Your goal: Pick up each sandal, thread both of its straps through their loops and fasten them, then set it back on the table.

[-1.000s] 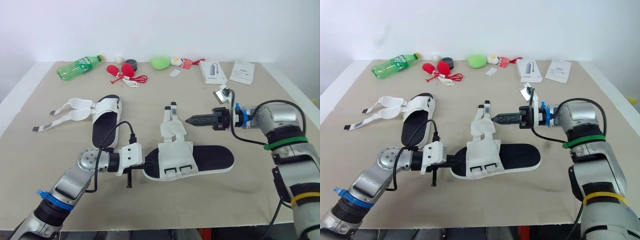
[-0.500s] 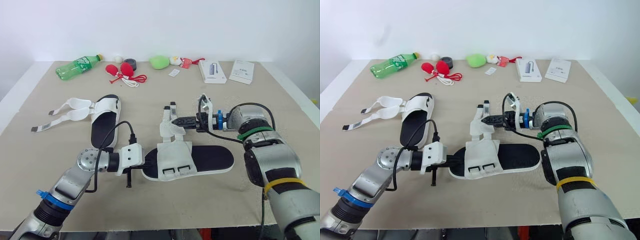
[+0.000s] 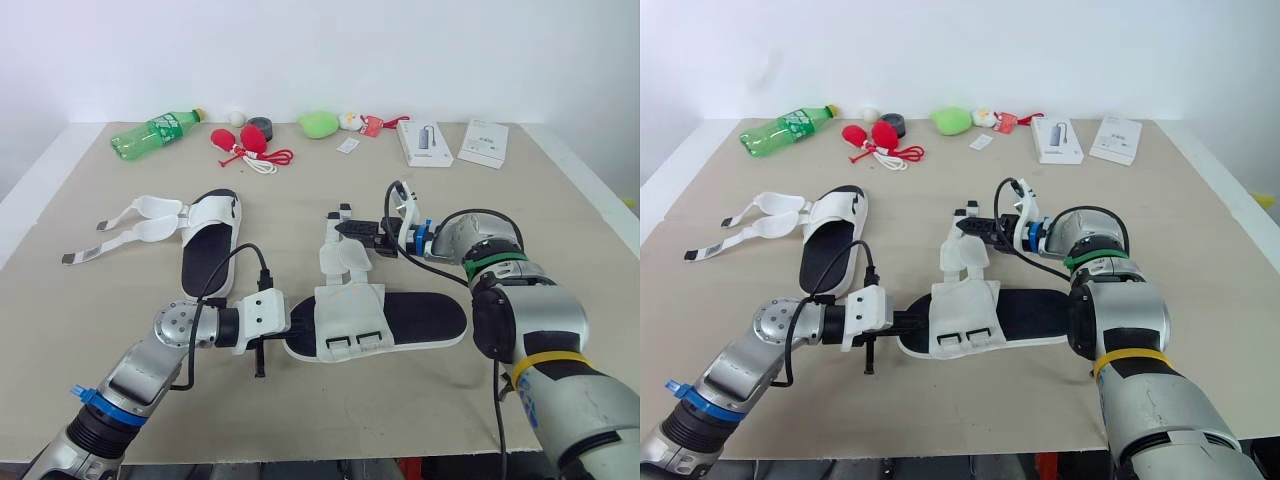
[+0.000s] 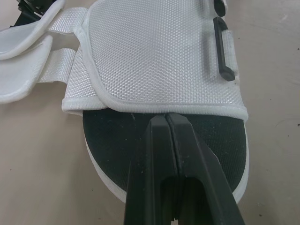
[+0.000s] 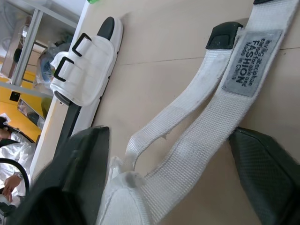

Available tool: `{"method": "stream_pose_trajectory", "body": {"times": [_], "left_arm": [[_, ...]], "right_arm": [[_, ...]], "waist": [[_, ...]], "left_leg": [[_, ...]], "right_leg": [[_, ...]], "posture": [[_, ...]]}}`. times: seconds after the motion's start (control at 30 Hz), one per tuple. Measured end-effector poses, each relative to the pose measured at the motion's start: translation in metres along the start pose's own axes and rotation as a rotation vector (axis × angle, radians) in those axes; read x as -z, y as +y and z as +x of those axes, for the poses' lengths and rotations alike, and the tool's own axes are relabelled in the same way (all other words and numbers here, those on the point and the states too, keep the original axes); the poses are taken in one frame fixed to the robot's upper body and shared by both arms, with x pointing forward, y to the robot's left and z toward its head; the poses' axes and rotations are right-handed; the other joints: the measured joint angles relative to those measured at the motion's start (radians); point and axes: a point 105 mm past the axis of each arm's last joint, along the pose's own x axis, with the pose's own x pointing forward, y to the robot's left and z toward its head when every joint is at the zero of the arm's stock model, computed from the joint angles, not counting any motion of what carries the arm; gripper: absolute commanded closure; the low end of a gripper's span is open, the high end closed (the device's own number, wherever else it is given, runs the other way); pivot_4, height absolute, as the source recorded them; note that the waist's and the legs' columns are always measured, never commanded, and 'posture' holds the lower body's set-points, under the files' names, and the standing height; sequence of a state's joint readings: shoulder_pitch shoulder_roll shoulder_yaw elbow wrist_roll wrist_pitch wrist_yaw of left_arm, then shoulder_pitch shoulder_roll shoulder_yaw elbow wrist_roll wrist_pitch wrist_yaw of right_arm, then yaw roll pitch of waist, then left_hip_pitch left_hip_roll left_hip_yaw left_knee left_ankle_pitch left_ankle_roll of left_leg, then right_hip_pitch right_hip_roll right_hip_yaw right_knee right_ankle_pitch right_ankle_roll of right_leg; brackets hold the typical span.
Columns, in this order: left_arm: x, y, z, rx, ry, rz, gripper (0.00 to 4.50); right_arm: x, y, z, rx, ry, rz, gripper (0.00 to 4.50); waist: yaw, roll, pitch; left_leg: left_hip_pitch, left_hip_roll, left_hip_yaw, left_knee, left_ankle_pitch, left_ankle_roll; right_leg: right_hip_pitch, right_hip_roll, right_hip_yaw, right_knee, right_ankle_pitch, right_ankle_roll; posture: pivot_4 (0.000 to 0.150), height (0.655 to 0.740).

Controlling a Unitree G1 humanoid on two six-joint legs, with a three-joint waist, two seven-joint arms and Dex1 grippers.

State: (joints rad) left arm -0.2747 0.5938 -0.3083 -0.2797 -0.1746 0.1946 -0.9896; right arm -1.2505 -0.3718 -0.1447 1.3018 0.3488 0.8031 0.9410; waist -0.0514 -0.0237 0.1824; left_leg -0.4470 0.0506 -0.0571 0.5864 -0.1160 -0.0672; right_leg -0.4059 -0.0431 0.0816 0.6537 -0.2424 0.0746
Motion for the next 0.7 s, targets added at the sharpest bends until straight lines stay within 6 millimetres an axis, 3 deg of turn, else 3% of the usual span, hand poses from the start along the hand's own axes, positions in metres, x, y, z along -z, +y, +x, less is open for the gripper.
{"method": "stream_pose_trajectory", "body": {"times": [0.07,0.2,0.5,0.53,0.6,0.63,0.7], "left_arm": [[-0.001,0.0,0.001,-0.001,-0.006,-0.001,4.5],[-0.003,-0.001,0.004,0.0,-0.02,-0.005,4.5],[-0.002,-0.001,0.004,0.001,-0.02,-0.01,4.5],[-0.002,-0.001,0.004,0.001,-0.021,-0.01,4.5],[-0.002,-0.001,0.004,0.001,-0.02,-0.01,4.5],[-0.002,-0.001,0.004,0.002,-0.021,-0.01,4.5],[-0.001,-0.001,0.004,0.002,-0.021,-0.011,4.5]], "right_arm": [[-0.002,0.0,0.001,0.004,-0.023,0.011,2.85],[-0.004,0.001,0.001,-0.002,-0.038,0.021,4.4],[-0.013,0.011,0.0,-0.087,-0.08,-0.053,4.46],[-0.02,0.022,-0.003,-0.162,-0.1,-0.179,4.46],[-0.024,0.028,-0.004,-0.202,-0.109,-0.245,4.46],[-0.026,0.039,-0.009,-0.279,-0.133,-0.457,4.46],[-0.022,0.044,-0.015,-0.33,-0.167,-0.638,4.46]], "waist": [[0.0,0.0,0.0],[0.0,0.0,0.0],[0.0,0.001,0.0],[-0.001,0.001,0.0],[-0.001,0.002,0.001],[0.0,0.001,0.001],[0.001,0.002,0.001]], "left_leg": [[0.0,0.0,0.0,0.0,0.0,0.0],[0.0,0.0,0.0,0.0,0.0,0.0],[0.0,0.0,0.0,0.0,0.0,0.0],[0.0,0.0,0.0,0.0,0.0,0.0],[0.0,0.0,0.0,0.0,0.0,0.0],[0.0,0.001,0.0,0.0,0.0,0.0],[0.0,0.001,0.0,0.0,0.0,0.0]], "right_leg": [[0.0,0.0,0.0,0.0,0.0,0.0],[0.0,0.0,0.0,0.0,0.0,0.0],[0.0,0.0,0.001,0.0,0.0,0.0],[0.0,0.001,0.001,0.0,0.0,0.0],[0.0,0.001,0.001,0.0,0.0,0.001],[0.0,0.002,0.0,0.0,0.0,0.001],[0.0,0.002,0.0,0.0,0.0,0.001]], "posture": [[0.15,0.74],[0.15,0.74],[0.15,0.74],[0.15,0.74],[0.15,0.74],[0.15,0.74],[0.15,0.74]]}}
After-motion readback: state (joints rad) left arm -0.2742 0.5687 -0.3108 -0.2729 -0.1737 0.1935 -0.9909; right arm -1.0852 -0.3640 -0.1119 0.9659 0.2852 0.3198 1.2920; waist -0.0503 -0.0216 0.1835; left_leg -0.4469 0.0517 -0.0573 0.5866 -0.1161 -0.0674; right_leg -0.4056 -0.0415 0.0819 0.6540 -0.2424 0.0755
